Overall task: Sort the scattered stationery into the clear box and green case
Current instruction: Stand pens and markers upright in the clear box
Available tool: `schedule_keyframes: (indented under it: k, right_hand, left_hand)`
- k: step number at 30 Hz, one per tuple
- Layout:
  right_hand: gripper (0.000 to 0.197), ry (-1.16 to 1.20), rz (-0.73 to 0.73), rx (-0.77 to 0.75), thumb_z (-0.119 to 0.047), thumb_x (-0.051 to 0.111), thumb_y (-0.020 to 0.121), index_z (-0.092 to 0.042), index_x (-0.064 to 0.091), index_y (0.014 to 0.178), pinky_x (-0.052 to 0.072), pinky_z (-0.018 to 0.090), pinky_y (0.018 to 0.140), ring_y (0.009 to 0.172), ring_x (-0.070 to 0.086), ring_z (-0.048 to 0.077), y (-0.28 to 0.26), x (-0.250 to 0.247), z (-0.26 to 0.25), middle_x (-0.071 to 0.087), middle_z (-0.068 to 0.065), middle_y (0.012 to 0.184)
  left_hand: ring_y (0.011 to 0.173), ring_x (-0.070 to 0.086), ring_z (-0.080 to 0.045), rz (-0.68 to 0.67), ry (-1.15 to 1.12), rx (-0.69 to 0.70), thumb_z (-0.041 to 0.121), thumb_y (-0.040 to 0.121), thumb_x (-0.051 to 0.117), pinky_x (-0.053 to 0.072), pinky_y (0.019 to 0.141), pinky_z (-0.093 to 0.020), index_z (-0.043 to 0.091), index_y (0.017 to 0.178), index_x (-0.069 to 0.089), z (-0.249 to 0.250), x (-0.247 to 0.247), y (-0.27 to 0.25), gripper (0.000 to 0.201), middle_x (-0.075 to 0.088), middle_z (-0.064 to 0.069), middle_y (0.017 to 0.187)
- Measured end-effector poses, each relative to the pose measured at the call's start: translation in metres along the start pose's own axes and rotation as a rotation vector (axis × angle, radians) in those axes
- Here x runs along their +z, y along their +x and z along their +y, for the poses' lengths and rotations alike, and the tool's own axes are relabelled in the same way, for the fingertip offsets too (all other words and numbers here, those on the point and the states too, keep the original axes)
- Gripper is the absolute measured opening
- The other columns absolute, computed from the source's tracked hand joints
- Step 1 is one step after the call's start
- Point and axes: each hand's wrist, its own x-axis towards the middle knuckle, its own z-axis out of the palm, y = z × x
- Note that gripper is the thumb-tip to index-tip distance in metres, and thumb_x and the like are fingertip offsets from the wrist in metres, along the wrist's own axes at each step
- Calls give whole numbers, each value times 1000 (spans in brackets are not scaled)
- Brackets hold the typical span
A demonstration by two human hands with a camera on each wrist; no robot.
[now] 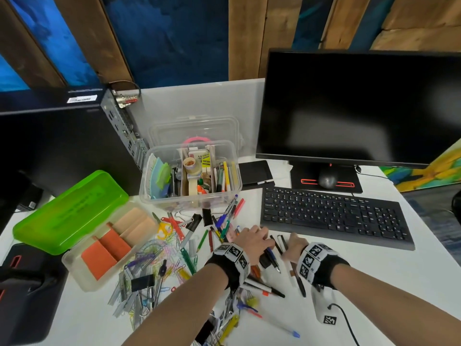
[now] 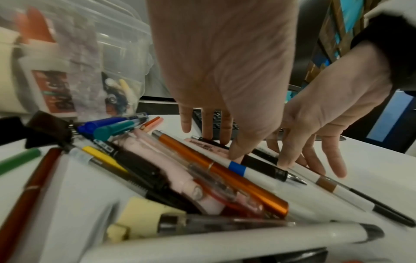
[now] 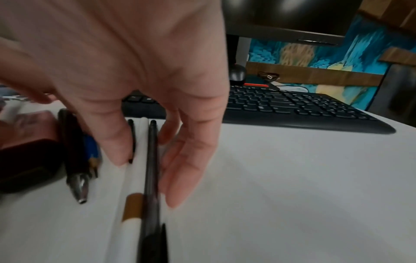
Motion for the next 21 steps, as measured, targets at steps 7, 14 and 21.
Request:
schedule_keyframes:
  k: [7,14,21]
  right_hand:
    - [51,16,56,-87,-24,60,90,-1,39,131,44,32,95,119,53,28,8,5,-17,52,16,129]
    - [71,-9,65,-26,-38,68,83,-4,31,133,49,32,89,113,56,26,10,5,-15,51,13,129]
    - [52,-28,116,-86,-30,64,87,-5,39,124,49,30,83,106,60,24,19,10,-18,56,11,121]
  left_hand:
    - [113,42,-27,156,-84,-287,20,91,51,39,92,-40,19,122,51,0,-2,-10,31,44,-8,122]
    - [102,57,-26,102,-158,-706,36,91,56,44,89,-40,12,119,44,30,-3,1,39,55,-8,112]
    - [87,59,-20,102,-205,-742,32,90,59,43,67,-28,7,121,41,36,2,26,43,46,-13,115]
